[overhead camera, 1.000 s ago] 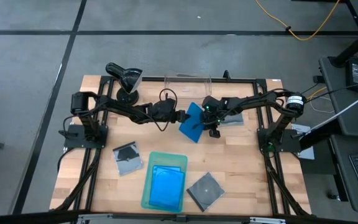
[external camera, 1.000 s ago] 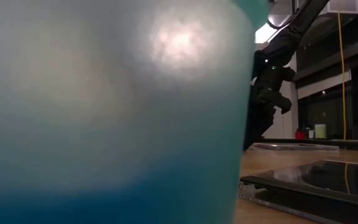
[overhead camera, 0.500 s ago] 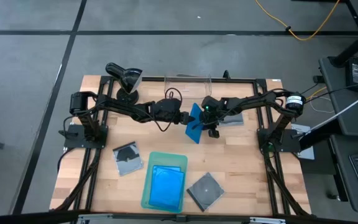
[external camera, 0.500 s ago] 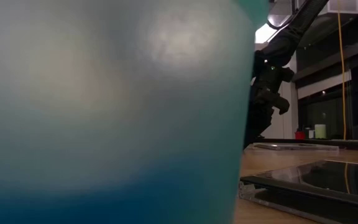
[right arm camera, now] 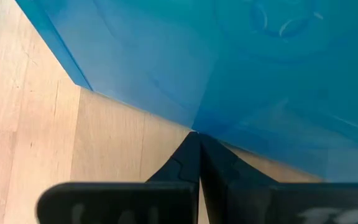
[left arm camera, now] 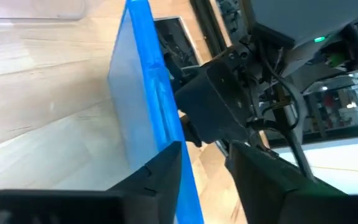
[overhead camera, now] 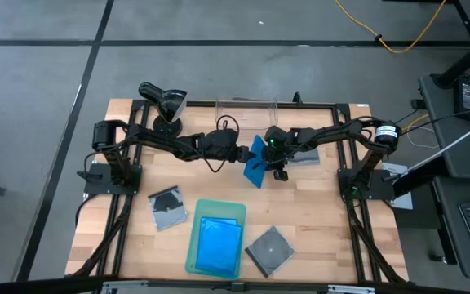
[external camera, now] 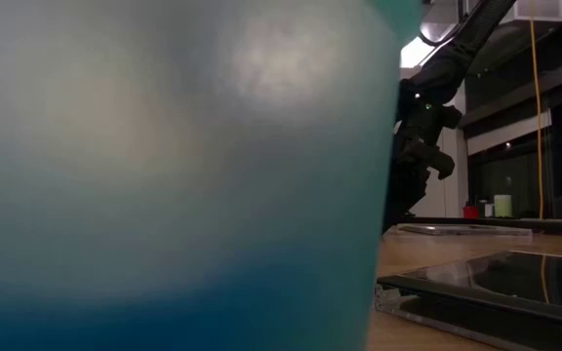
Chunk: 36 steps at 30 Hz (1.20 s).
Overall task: Pick & place jewel cases by type
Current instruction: Put the blue cd case into the green bin
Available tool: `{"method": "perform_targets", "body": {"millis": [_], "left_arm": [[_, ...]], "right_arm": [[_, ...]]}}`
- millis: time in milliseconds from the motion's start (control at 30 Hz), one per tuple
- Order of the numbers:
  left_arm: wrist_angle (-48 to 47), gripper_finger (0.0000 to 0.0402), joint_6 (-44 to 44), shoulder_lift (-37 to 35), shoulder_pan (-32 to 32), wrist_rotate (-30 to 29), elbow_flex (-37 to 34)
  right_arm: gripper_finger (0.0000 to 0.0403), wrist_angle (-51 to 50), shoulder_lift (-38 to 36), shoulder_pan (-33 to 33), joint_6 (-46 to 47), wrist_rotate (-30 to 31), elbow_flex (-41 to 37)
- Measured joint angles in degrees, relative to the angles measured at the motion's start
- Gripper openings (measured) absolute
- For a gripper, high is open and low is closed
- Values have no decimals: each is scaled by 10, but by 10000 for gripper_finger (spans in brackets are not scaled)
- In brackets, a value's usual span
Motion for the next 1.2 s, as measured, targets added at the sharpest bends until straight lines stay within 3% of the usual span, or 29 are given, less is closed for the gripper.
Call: {"method": "perform_targets", "body": {"millis": [233,500,967,1200], "left_arm": [[-67,51,0,-2,1,-11,7],[-81,9,5,-3,5,-4,7],[-91,2,17,-9,11,-15,5],[-174,2,41,-38,11,-26,2]], "right_arm": [[6,0,0,0,1,-7,0],[6,-1,0,0,2,-9,0],[6,-6,0,0,0,-11,0],[6,-9,0,0,-2,-11,0]]}}
